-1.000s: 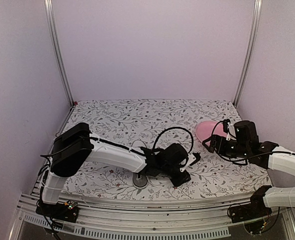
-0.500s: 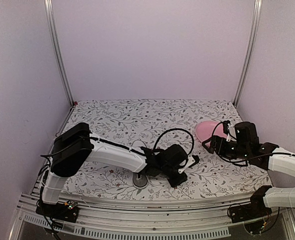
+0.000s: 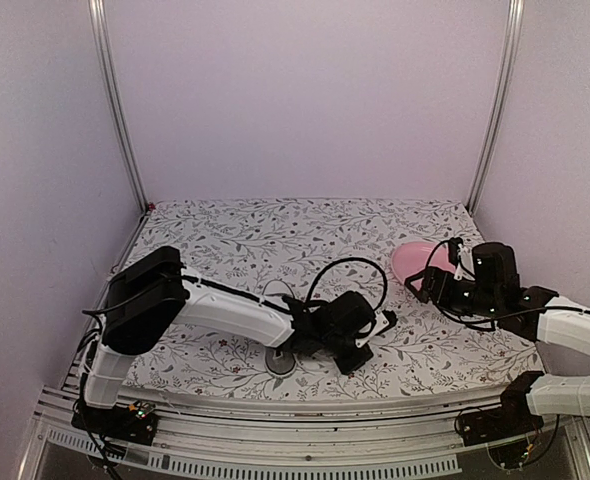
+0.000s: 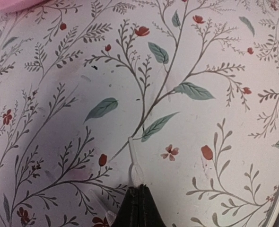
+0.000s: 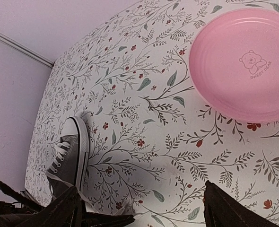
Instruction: Tie the shoes
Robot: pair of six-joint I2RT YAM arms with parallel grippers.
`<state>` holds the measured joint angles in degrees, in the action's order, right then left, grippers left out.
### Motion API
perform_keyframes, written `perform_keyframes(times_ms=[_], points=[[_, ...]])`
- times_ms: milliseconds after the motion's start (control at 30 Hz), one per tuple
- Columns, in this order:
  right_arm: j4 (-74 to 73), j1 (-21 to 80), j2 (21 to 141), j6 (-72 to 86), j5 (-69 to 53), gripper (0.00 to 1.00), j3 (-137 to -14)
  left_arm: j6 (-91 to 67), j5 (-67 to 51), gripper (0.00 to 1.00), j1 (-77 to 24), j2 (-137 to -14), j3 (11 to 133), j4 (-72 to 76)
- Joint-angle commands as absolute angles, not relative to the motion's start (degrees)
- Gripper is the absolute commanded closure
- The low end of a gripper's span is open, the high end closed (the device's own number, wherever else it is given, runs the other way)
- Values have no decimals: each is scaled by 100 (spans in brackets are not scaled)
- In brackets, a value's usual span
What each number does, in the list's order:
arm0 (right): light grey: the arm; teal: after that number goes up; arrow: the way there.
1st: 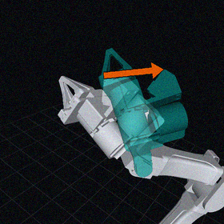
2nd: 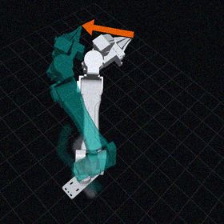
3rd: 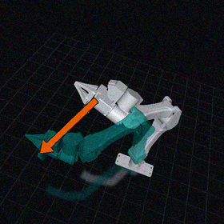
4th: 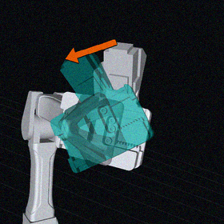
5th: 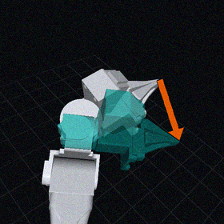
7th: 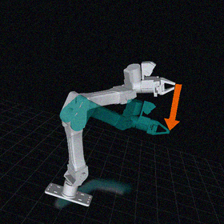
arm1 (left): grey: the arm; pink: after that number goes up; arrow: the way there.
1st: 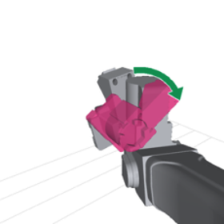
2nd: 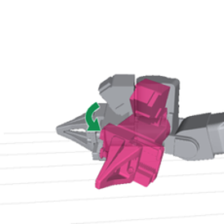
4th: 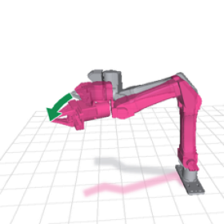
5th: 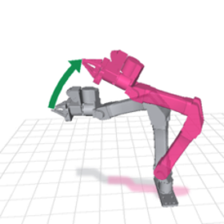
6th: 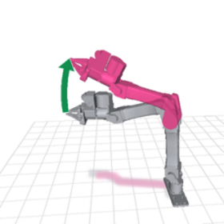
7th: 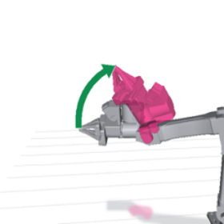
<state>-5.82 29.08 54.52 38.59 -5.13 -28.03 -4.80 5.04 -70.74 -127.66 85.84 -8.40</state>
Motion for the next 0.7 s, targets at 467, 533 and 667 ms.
perform_keyframes(times_ms=[467,533,667], points=[[2623,2908,5695,4635,-3228,14,-1828,-2256,167,100,-6539,-10605,6619,2111],[3081,2969,5994,4846,-3516,19,-1874,-2307,105,100,-6527,-10540,6511,2258],[4174,3263,6585,5375,-3783,31,-1962,-2365,-60,100,-6518,-10481,6390,2474]])
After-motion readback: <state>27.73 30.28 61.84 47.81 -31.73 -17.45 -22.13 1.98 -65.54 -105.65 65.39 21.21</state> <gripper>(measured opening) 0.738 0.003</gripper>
